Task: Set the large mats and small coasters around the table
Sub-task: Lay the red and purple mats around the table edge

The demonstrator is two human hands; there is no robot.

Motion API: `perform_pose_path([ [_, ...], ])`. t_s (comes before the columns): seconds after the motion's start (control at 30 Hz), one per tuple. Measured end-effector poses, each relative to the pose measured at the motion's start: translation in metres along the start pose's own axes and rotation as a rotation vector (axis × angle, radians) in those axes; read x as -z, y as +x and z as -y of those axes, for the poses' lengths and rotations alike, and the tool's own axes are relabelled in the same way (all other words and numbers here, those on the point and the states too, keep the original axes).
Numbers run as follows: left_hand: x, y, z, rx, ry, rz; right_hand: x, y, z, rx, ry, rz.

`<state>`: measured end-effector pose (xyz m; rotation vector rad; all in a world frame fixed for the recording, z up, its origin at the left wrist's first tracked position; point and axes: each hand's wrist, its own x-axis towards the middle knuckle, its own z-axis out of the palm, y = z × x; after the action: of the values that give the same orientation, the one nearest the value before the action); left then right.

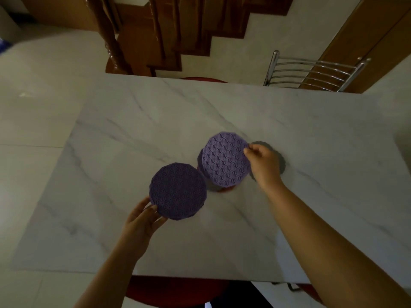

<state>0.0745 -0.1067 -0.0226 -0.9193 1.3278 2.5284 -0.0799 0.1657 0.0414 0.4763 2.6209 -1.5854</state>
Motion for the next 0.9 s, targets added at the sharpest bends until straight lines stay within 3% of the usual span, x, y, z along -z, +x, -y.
perform_pose_path([
  [0.17, -0.01, 0.004, 0.001, 0.018, -0.001, 0.018, 0.002, -0.009, 0.007, -0.154, 0.323, 0.08],
  [0.3, -0.018, 0.003, 0.001, 0.016, -0.015, 0.053, -0.015, -0.027, -0.003, -0.311, 0.406, 0.221],
  [0.43, -0.02, -0.001, -0.001, 0.015, -0.045, 0.092, -0.02, -0.037, -0.014, -0.388, 0.478, 0.198],
  [0.7, -0.019, -0.007, 0.003, 0.022, -0.065, 0.156, -0.037, -0.059, -0.026, -0.322, 0.398, 0.274],
  [0.9, -0.024, -0.008, 0.007, 0.015, -0.055, 0.183, -0.04, -0.068, -0.035, -0.118, 0.195, 0.29],
])
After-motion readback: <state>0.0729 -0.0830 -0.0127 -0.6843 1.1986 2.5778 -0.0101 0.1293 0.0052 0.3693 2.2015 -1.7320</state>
